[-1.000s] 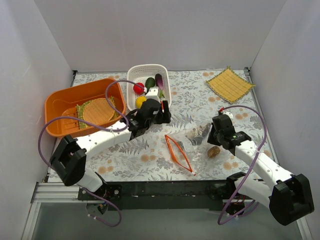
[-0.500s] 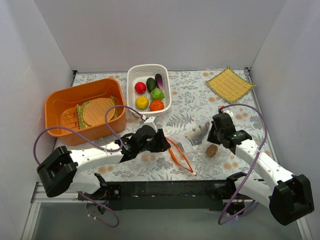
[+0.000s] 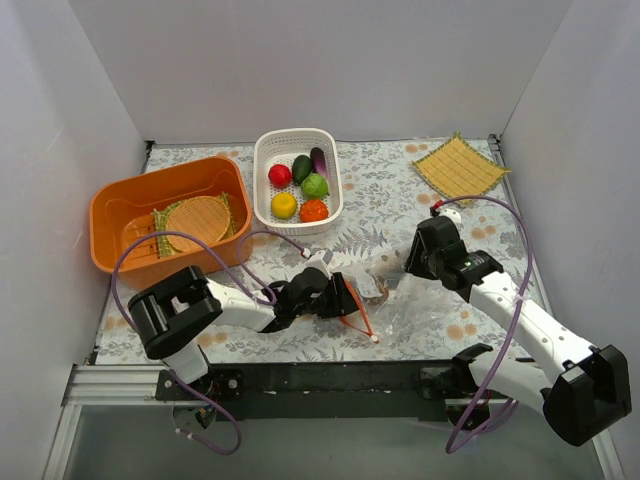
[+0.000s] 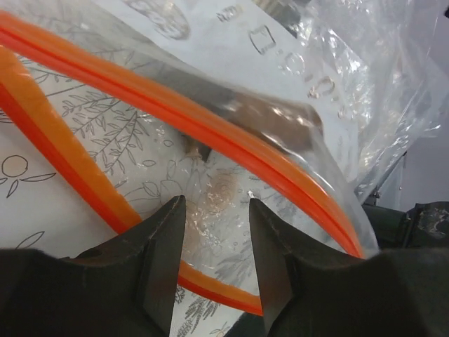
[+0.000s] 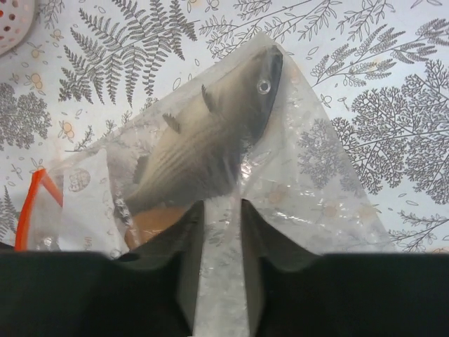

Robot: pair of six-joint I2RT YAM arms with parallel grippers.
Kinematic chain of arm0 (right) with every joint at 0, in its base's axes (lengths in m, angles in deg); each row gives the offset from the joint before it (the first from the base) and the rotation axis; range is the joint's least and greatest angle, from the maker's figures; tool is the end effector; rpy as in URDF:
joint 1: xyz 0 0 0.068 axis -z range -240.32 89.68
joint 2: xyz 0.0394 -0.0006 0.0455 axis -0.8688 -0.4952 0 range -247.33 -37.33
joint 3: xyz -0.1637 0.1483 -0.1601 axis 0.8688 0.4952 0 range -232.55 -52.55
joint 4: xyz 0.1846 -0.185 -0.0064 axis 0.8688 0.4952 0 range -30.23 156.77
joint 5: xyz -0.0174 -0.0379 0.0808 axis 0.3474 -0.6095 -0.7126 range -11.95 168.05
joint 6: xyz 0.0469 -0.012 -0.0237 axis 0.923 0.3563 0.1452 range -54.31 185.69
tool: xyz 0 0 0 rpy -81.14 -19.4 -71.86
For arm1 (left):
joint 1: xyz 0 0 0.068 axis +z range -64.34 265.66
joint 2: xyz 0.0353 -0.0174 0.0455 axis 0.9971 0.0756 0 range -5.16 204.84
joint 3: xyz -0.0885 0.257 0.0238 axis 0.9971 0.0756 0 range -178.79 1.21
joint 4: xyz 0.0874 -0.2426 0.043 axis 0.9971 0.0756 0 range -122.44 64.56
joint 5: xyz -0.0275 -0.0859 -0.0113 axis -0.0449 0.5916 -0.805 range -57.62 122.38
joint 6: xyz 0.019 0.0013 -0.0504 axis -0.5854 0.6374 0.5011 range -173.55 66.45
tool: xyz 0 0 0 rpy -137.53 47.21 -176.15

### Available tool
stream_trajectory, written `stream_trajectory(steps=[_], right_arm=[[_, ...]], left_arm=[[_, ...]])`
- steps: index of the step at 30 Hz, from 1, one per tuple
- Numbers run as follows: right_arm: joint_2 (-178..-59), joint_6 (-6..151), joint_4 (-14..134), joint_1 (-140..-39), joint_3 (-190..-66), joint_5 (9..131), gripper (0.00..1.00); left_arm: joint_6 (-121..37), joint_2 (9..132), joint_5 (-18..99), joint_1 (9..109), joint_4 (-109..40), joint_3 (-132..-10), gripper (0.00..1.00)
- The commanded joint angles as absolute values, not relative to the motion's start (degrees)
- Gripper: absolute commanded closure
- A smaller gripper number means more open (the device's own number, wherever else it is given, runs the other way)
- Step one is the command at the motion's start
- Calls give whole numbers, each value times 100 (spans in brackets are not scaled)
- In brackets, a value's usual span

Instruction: Open the zip-top bag and remove the fake food

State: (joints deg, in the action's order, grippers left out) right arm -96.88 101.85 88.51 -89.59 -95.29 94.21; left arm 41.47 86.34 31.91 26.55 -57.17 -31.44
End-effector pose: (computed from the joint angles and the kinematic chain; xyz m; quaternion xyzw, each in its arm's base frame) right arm 0.1914 0.0960 0.2505 0.1081 0.9117 0.0929 0.3854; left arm 0.1520 -0.2537 0.1374 -0.2741 0.8398 -0.4558 0.1084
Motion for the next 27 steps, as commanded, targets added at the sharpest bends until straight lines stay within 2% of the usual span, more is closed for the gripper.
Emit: stream_trajectory(steps=[1, 3, 6, 9, 13, 16, 21, 27], right_arm=[[-9334, 10146, 9264, -8967, -9651, 9800, 55], [-9148, 10190, 9387, -8967, -9527, 9818, 48], [-8805, 10287, 9379, -8967, -9229, 9652, 47], [-8743, 10418, 9046, -8993, -8956, 9204, 55], [-9198, 10541, 8729, -9116, -8832, 8825, 57], [-9323, 10629, 8509, -9213, -8727, 8781, 71], [-9480, 10744, 8166, -9284, -8455, 8667, 73], [-9841, 10770, 7911, -9363, -8367, 8728, 74]], left_arm=[[4225, 8896, 3229, 2599, -6444, -3209, 59], [4181, 8958, 3185, 2564, -6425, -3237, 57], [4146, 9002, 3133, 2537, -6443, -3210, 54], [4049, 9002, 3141, 2528, -6495, -3210, 52], [3874, 8985, 3220, 2476, -6461, -3236, 51], [3759, 8932, 3229, 2432, -6539, -3193, 45], [3671, 8888, 3457, 2379, -6873, -3140, 35], [3495, 9020, 3308, 2317, -6786, -3430, 30]])
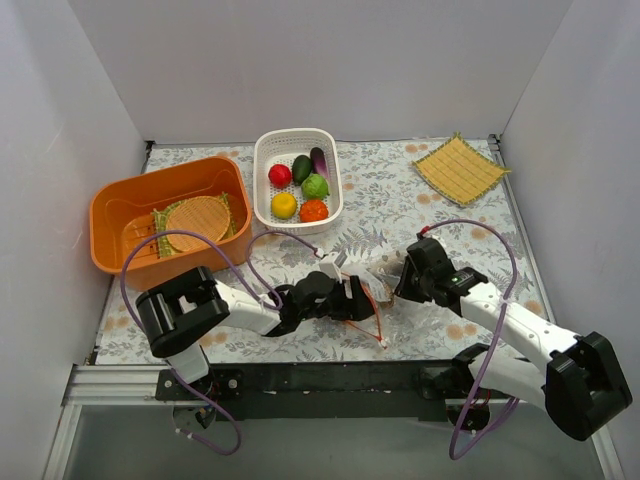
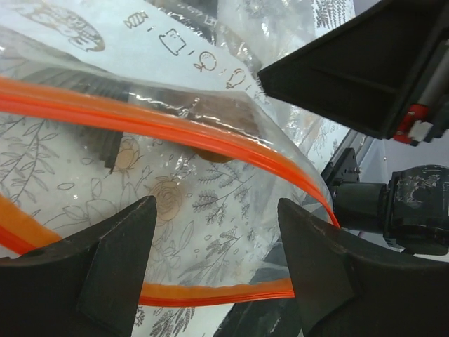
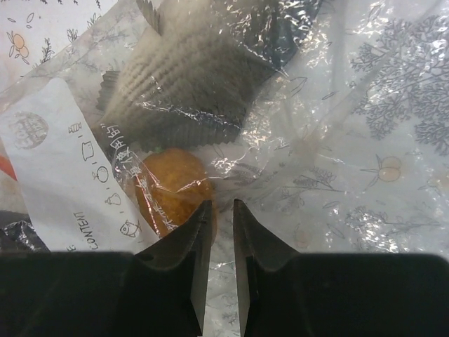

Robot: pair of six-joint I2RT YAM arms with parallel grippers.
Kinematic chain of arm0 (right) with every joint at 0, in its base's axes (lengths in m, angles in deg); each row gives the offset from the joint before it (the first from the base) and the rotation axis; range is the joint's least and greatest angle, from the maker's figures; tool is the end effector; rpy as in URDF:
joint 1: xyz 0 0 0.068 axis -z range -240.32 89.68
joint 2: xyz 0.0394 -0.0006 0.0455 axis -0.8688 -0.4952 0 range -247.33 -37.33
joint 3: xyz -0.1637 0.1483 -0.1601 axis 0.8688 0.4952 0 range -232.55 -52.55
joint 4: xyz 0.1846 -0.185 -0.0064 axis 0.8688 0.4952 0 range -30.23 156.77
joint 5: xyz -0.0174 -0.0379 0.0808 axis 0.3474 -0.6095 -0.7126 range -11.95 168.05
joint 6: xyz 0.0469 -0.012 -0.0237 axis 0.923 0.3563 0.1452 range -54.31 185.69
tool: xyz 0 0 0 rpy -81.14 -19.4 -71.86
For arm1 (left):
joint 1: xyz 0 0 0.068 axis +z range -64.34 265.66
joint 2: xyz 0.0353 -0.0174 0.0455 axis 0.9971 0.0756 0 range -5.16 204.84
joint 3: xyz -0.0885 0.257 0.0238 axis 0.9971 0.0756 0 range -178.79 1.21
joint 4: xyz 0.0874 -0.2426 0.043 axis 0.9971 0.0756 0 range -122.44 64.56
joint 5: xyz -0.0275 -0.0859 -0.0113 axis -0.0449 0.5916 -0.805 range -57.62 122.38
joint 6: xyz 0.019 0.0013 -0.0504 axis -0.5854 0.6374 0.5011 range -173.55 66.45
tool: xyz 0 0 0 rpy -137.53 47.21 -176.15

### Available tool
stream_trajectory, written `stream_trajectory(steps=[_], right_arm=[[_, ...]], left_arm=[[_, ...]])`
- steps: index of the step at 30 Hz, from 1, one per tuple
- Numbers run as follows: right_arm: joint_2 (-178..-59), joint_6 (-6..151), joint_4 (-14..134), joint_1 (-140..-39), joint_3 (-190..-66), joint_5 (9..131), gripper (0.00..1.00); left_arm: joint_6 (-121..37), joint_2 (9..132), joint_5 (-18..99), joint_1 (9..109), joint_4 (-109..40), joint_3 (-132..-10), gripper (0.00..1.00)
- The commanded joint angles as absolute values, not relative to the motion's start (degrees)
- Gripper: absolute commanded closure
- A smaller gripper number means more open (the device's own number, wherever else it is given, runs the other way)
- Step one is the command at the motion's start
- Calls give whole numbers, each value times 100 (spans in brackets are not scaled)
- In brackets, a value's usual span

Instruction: Open the zip-top bag and remove the fake food

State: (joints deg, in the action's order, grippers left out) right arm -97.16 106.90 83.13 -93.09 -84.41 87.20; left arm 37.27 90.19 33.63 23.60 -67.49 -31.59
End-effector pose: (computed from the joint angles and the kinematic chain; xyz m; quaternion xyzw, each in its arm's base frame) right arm 0.1713 0.1036 0.1946 0.0955 0.9361 0.1385 0.3088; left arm 0.1436 -0.2725 0.1361 -0.2068 0.8295 -0.5064 0.1125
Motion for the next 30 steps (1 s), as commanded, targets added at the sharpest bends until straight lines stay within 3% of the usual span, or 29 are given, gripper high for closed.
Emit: stream_trajectory(steps=[1, 8, 18, 21, 26, 30], right_arm=[[-9902, 10753, 7920, -9371, -8393, 8763, 73], [-10280, 10533, 7727, -9424, -8445, 8640, 71], [-10588, 10375, 7533, -9538, -8472, 8508, 69], [-10624, 10383, 7533, -9565, -8498, 8543, 74], [-10668, 10357, 7489, -9556, -8507, 8623, 97], [-10694, 10383, 7533, -9556, -8498, 8675, 99]], left_arm=[[3469, 9072, 3143, 2309, -6760, -3508, 29], [3346, 9353, 2825, 2317, -6207, -4044, 26], [3118, 9564, 2429, 2309, -5239, -4440, 30], [3100, 9600, 2350, 2309, -5011, -4493, 32], [3056, 9731, 2315, 2282, -4844, -4555, 36], [3047, 9749, 2298, 2265, -4817, -4590, 43]])
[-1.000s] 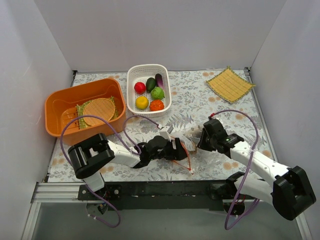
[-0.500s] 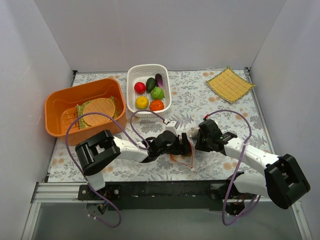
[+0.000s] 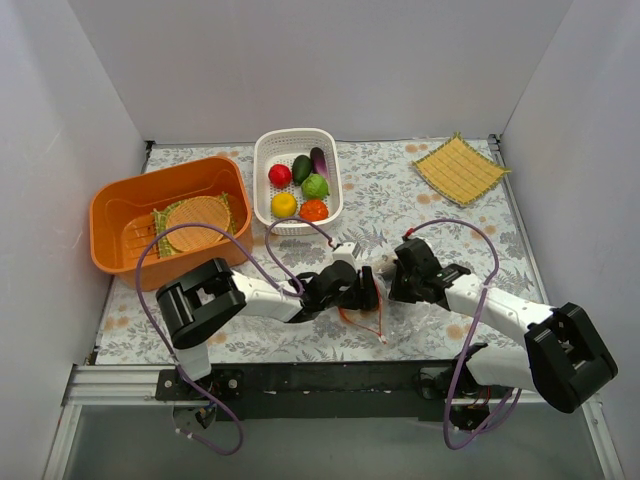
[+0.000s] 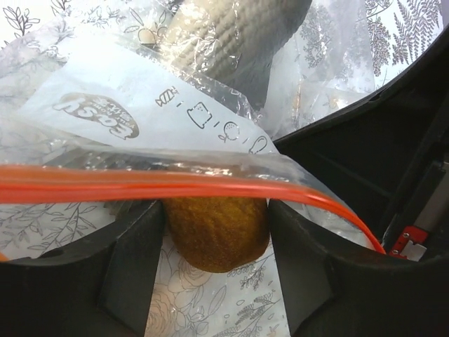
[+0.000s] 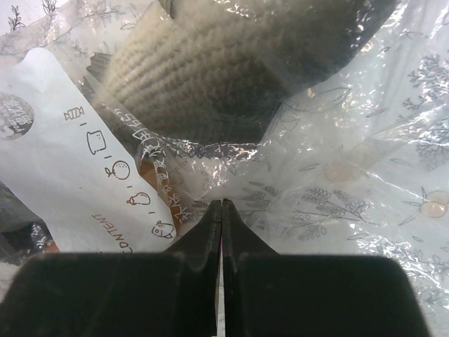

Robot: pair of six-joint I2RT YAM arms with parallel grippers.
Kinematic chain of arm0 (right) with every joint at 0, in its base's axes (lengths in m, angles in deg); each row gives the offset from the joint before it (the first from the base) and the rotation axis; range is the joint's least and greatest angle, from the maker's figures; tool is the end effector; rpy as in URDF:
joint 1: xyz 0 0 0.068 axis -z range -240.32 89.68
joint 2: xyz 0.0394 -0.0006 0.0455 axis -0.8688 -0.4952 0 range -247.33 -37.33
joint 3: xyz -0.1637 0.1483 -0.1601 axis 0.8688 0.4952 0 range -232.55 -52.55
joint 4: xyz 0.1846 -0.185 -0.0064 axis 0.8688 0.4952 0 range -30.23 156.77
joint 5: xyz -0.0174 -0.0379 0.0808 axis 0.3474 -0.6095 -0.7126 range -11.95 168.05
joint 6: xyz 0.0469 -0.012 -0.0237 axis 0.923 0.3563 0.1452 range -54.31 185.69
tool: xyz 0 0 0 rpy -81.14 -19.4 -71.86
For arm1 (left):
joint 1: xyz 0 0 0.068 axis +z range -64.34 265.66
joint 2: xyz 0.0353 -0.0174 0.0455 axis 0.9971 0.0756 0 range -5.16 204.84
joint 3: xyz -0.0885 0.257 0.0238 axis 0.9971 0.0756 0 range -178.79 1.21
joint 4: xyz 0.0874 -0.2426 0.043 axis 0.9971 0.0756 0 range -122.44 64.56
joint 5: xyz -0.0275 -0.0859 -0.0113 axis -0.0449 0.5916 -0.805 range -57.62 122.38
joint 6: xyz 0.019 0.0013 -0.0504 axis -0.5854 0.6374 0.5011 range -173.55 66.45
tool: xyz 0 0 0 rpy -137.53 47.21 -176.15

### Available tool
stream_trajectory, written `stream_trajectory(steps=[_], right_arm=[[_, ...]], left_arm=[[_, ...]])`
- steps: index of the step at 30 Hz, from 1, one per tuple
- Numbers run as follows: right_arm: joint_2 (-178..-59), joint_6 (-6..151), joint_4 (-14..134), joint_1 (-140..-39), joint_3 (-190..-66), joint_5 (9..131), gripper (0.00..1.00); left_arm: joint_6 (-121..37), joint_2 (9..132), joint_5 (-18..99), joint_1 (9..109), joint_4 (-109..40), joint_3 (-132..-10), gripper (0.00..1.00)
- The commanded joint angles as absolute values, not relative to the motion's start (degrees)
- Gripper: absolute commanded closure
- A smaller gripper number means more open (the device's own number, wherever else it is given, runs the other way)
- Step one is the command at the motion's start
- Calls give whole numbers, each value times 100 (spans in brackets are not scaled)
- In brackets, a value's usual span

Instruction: Open the zip-top bag and remove the fake food

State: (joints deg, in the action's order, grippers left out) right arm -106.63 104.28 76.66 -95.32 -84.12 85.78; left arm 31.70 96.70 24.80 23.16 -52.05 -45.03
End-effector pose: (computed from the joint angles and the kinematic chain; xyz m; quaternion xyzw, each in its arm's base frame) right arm 0.1833 0.1226 0.1689 0.0502 0.9495 0.1302 0.2812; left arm 0.1660 -0.3088 0.1394 -0.2047 0.8657 -0.4187 0.1824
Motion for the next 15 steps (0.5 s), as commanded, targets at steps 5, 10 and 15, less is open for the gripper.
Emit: stream_trajectory(steps=[5, 10, 15], right_arm=[[-10483, 10419, 7762, -9460, -8481, 9115, 99], [-10281, 10445, 7840, -9371, -8437, 9211, 99], [-10211, 10489, 7841, -9363, -8437, 9273, 99]], left_arm=[[3029, 9556, 2192, 2256, -4615, -4582, 55], [3038, 9029, 2183, 2256, -4422, -4353, 62], [3065, 8546, 2332, 2273, -4220, -4168, 63]])
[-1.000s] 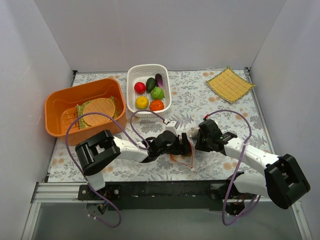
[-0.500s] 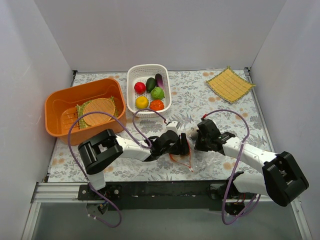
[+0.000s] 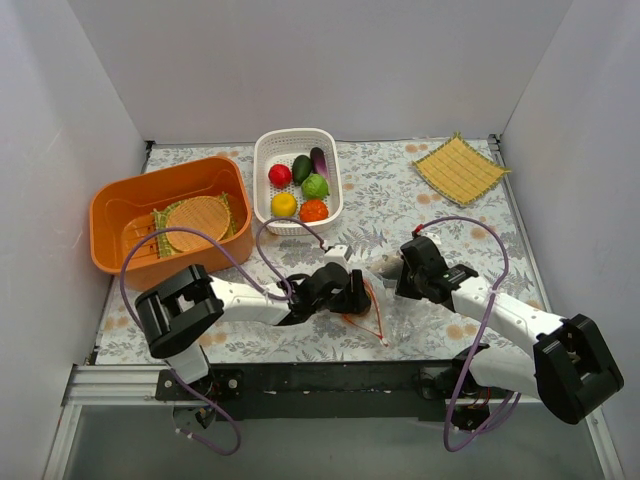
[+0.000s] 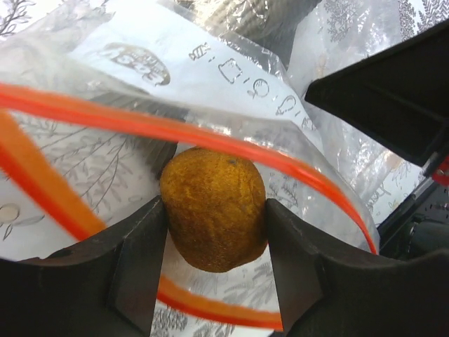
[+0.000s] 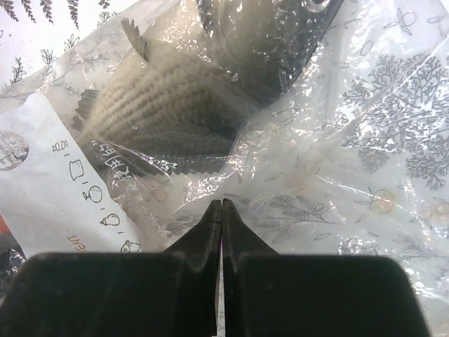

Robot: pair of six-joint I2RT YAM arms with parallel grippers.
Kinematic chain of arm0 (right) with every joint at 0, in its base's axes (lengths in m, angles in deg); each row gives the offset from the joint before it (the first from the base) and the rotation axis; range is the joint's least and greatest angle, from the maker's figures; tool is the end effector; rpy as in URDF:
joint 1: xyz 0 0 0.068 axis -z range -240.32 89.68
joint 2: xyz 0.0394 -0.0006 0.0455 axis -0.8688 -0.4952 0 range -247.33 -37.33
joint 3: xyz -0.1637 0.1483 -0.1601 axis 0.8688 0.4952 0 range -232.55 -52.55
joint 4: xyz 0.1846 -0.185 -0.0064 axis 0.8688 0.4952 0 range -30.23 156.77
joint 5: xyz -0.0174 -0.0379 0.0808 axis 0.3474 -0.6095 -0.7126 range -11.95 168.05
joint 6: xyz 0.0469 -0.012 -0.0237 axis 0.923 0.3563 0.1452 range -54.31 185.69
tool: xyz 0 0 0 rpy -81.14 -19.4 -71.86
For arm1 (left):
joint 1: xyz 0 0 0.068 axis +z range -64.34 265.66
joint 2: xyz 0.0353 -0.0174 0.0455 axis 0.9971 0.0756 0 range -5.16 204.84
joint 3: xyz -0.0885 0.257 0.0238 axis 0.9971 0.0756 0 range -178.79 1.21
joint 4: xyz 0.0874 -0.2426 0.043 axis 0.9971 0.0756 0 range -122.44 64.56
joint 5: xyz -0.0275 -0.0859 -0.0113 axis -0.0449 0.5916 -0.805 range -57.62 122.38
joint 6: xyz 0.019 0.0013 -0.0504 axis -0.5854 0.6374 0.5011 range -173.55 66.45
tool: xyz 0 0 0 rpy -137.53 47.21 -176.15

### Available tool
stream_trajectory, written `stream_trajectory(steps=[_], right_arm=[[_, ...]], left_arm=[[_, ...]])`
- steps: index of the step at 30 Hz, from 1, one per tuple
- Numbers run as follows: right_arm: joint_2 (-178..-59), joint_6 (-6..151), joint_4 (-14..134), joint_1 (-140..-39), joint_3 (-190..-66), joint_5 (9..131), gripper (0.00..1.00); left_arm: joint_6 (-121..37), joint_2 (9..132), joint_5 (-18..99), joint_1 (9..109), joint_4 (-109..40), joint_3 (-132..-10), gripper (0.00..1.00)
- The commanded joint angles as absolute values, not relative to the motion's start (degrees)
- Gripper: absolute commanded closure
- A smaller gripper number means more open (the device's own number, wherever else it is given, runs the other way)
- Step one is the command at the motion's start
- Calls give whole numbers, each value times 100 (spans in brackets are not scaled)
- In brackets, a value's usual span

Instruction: Open the zip-top bag and remove the fake food

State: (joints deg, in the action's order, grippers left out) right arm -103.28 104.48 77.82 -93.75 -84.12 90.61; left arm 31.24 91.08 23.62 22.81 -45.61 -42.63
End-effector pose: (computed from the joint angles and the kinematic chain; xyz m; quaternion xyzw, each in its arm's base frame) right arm 0.1835 0.1119 0.1796 0.0791 0.9384 0.1050 0.3196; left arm 0.1555 -0.2915 0.1495 -0.2035 0.8781 -0.3913 0.1854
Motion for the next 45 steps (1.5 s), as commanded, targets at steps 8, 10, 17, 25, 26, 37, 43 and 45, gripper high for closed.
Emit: stream_trajectory(steps=[8, 10, 17, 25, 26, 37, 43, 45], right_arm=[[-10167, 10471, 7823, -9336, -8489, 9212, 99], [-10079, 10428, 7858, -9336, -8516, 9194, 99], [-9956, 10252, 8025, -9328, -8709, 9168, 99], [-9912, 10225, 8078, -9328, -8745, 8922, 99], [-9912, 10217, 8104, -9328, -8771, 8921, 99], [-9578, 10085, 8245, -9328, -8771, 8895, 99], [-9596, 10032, 8324, -9328, -8894, 8807, 77], [-9551, 10006, 8307, -9328, -8911, 8772, 72]], left_arm=[[2977, 7475, 2130, 2343, -3018, -4089, 64], [2723, 7140, 2200, 2413, -2605, -4089, 64], [2230, 6093, 2341, 3019, -1837, -4589, 64], [1641, 7968, 1658, 4399, -2637, -6363, 64], [1597, 8217, 1569, 4496, -2663, -6635, 64], [1000, 10618, 1383, 5613, -2436, -8852, 54], [657, 10778, 1602, 5710, -2022, -9371, 21], [648, 10690, 1647, 5710, -1891, -9319, 18]])
